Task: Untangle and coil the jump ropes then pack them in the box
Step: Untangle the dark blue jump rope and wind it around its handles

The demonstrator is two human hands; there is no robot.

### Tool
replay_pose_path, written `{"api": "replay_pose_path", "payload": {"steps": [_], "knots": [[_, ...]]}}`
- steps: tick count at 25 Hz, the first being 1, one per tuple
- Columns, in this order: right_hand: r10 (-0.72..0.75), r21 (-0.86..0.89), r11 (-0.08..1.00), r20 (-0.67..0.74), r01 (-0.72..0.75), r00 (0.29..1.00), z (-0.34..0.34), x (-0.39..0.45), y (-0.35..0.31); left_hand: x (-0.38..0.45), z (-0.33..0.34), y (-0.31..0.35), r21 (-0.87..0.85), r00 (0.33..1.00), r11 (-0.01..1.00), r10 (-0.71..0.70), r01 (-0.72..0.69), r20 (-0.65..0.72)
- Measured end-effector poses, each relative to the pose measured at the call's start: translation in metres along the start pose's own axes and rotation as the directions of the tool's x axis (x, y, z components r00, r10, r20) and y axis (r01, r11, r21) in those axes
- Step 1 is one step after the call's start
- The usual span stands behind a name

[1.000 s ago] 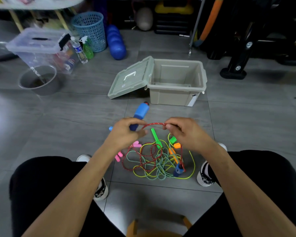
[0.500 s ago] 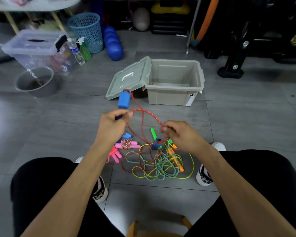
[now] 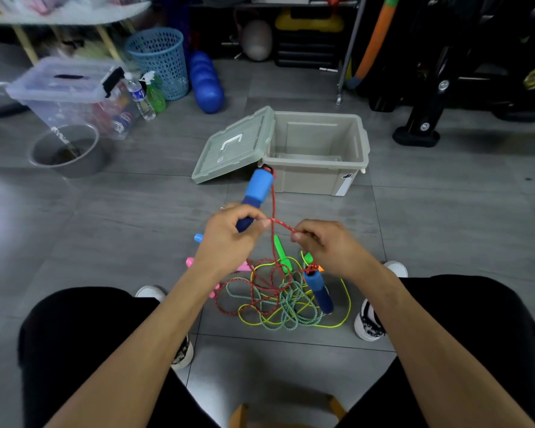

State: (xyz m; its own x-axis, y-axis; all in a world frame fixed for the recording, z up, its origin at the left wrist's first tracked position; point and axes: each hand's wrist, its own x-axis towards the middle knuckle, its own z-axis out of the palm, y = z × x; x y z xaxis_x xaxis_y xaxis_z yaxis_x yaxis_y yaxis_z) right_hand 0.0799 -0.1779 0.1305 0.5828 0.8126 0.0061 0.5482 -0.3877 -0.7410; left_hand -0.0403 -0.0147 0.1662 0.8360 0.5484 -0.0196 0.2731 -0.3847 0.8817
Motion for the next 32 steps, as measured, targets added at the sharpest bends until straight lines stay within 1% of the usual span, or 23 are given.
{"api": "replay_pose_path", "payload": {"steps": [2, 3, 4, 5, 7, 8, 9, 10, 12, 14, 15, 18, 21, 23, 25, 27, 29, 32], "knots": [[0.1, -0.025, 0.995, 0.067, -0.099, 0.993, 0.003, -0.003, 0.008, 0.003, -0.008, 0.002, -0.151, 0.997, 0.988, -0.035, 0.024, -0.065], [0.12, -0.049, 0.992, 0.089, -0.116, 0.989, 0.004, -0.004, 0.012, 0.004, -0.011, 0.001, -0.2, 0.994, 0.979, -0.066, 0.048, -0.082], [0.126, -0.066, 0.991, 0.098, -0.119, 0.987, 0.005, -0.003, 0.014, 0.004, -0.014, -0.002, -0.205, 0.99, 0.975, -0.103, 0.082, -0.094], [0.121, -0.075, 0.991, 0.098, -0.114, 0.988, 0.004, -0.002, 0.013, 0.005, -0.016, -0.006, -0.157, 0.984, 0.979, -0.144, 0.127, -0.104], [0.062, -0.092, 0.994, 0.069, -0.056, 0.996, 0.004, 0.0, 0.011, 0.006, -0.021, -0.018, 0.072, 0.969, 0.97, -0.225, 0.233, -0.1], [0.013, -0.104, 0.995, 0.05, -0.007, 0.999, 0.004, 0.001, 0.01, 0.006, -0.022, -0.022, 0.176, 0.962, 0.947, -0.26, 0.27, -0.077], [-0.03, -0.117, 0.992, 0.043, 0.035, 0.999, 0.004, 0.001, 0.007, 0.005, -0.023, -0.023, 0.219, 0.959, 0.935, -0.28, 0.28, -0.032], [-0.065, -0.124, 0.99, 0.046, 0.07, 0.997, 0.004, 0.001, 0.005, 0.003, -0.021, -0.022, 0.204, 0.962, 0.944, -0.271, 0.259, 0.034], [-0.101, -0.14, 0.984, 0.083, 0.112, 0.991, 0.005, 0.0, 0.001, -0.002, -0.013, -0.015, 0.141, 0.977, 0.979, -0.164, 0.144, 0.137], [-0.113, -0.147, 0.981, 0.12, 0.13, 0.986, 0.007, 0.0, -0.001, -0.007, -0.002, -0.01, 0.173, 0.986, 0.985, -0.035, 0.006, 0.166], [-0.109, -0.134, 0.983, 0.121, 0.125, 0.987, 0.007, 0.0, 0.0, -0.007, 0.002, -0.011, 0.203, 0.985, 0.978, 0.007, -0.042, 0.172], [-0.082, -0.125, 0.988, 0.082, 0.092, 0.993, 0.008, -0.001, 0.004, -0.005, 0.005, -0.014, 0.243, 0.978, 0.964, 0.056, -0.106, 0.202], [0.005, -0.048, 0.999, 0.11, 0.0, 0.994, 0.012, -0.005, 0.007, -0.006, 0.003, -0.006, 0.145, 0.992, 0.988, 0.042, -0.06, 0.123], [0.017, -0.019, 1.0, 0.121, -0.015, 0.993, 0.014, -0.005, 0.008, -0.007, 0.0, -0.001, 0.068, 0.998, 0.997, 0.016, -0.021, 0.067], [0.006, -0.011, 1.0, 0.07, -0.005, 0.998, 0.014, -0.003, 0.008, -0.006, -0.004, -0.001, 0.02, 0.999, 0.999, -0.028, 0.028, 0.027], [0.042, 0.038, 0.998, -0.015, -0.042, 0.999, 0.012, -0.001, 0.008, -0.002, -0.009, -0.003, -0.04, 0.995, 0.994, -0.098, 0.098, -0.003], [0.047, 0.022, 0.999, -0.054, -0.045, 0.997, 0.014, -0.001, 0.012, 0.0, -0.013, -0.004, -0.121, 0.989, 0.982, -0.148, 0.147, 0.001], [0.096, 0.014, 0.995, 0.015, -0.096, 0.995, 0.02, -0.002, 0.012, -0.001, -0.015, -0.004, -0.136, 0.99, 0.983, -0.116, 0.126, 0.08]]}}
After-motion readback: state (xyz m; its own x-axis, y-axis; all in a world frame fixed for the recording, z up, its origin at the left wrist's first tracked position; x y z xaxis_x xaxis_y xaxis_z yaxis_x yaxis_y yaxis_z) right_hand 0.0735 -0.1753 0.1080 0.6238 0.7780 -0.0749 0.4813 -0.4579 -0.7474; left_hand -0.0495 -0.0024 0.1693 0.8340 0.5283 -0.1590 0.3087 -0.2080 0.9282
